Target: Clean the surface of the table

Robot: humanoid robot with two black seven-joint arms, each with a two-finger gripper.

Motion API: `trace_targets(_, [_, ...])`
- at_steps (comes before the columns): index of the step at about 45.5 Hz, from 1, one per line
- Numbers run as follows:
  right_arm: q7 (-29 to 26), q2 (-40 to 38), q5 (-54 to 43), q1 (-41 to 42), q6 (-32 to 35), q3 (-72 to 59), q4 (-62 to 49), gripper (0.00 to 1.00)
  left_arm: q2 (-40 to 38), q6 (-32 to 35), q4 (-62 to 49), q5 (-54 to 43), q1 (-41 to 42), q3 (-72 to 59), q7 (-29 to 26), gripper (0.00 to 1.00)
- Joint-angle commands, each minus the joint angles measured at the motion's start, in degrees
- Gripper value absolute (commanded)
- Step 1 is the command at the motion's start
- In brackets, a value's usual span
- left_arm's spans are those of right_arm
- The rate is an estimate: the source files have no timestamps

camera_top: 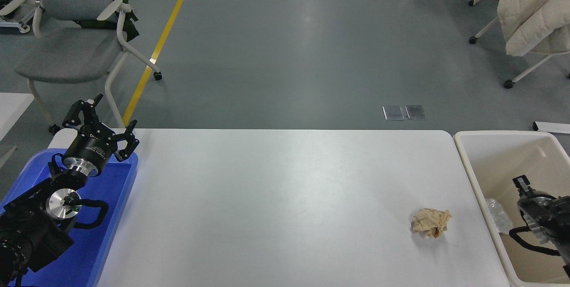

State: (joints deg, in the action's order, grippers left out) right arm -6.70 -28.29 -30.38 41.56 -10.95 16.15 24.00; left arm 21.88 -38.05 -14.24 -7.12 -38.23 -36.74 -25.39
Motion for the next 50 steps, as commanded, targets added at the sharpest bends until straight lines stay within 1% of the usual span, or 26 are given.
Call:
trace_targets(1, [0.3, -7.4, 0.1, -0.5, 0.3, 18.0, 19.7, 1.0, 0.0, 0.0, 0.0, 0.0, 0.0, 0.0, 0.0, 1.0])
trace_targets(6, [0.4, -6.2, 0.0, -2.2, 0.4, 25.3, 23.6, 1.0, 0.0, 0.0, 0.0, 0.0, 0.0, 0.0, 0.0, 1.0])
trace_targets(11, [0.6, -5.2, -0.6, -5.0, 0.4, 27.0, 28.5, 1.0, 0.0, 0.0, 0.0, 0.0, 0.0, 0.0, 0.0, 1.0])
trace_targets(14, [2.0, -3.6, -0.6, -6.5, 0.4, 28.7, 30.4, 1.0, 0.0, 0.1, 0.0, 0.0, 0.0, 0.0, 0.0, 1.0])
trace_targets(21, [5.6, 4.1, -0.6, -9.9, 0.5, 40.3, 32.3, 1.0, 0.0, 0.0, 0.0, 0.0, 0.0, 0.0, 0.0, 1.0])
trace_targets(25, [6.1, 9.6, -0.9, -11.0, 1.4, 46.4, 32.2, 1.0, 0.0, 0.0, 0.0, 0.0, 0.0, 0.0, 0.0, 1.0])
trace_targets(29, [7.0, 13.4, -1.8, -12.6, 3.5, 49.2, 32.2, 1.0, 0.0, 0.0, 0.0, 0.0, 0.0, 0.0, 0.0, 1.0])
trace_targets(33, [11.0, 15.8, -4.5, -14.0, 5.3, 49.9, 31.5, 1.0, 0.0, 0.0, 0.0, 0.0, 0.0, 0.0, 0.0, 1.0])
trace_targets(34, [13.4, 16.7, -6.0, -14.6, 5.5, 49.9, 31.2, 1.0, 0.0, 0.0, 0.0, 0.0, 0.0, 0.0, 0.0, 1.0])
trace_targets(36, [15.6, 18.1, -7.9, -14.8, 5.5, 49.9, 30.8, 1.0, 0.0, 0.0, 0.0, 0.0, 0.0, 0.0, 0.0, 1.0])
trace_targets(40, [18.1, 20.5, -10.2, -15.2, 5.5, 49.9, 30.3, 1.0, 0.0, 0.1, 0.0, 0.0, 0.0, 0.0, 0.0, 1.0])
trace_targets(50, [24.3, 26.4, -10.8, -15.0, 5.4, 49.9, 25.7, 1.0, 0.0, 0.0, 0.0, 0.0, 0.1, 0.0, 0.0, 1.0])
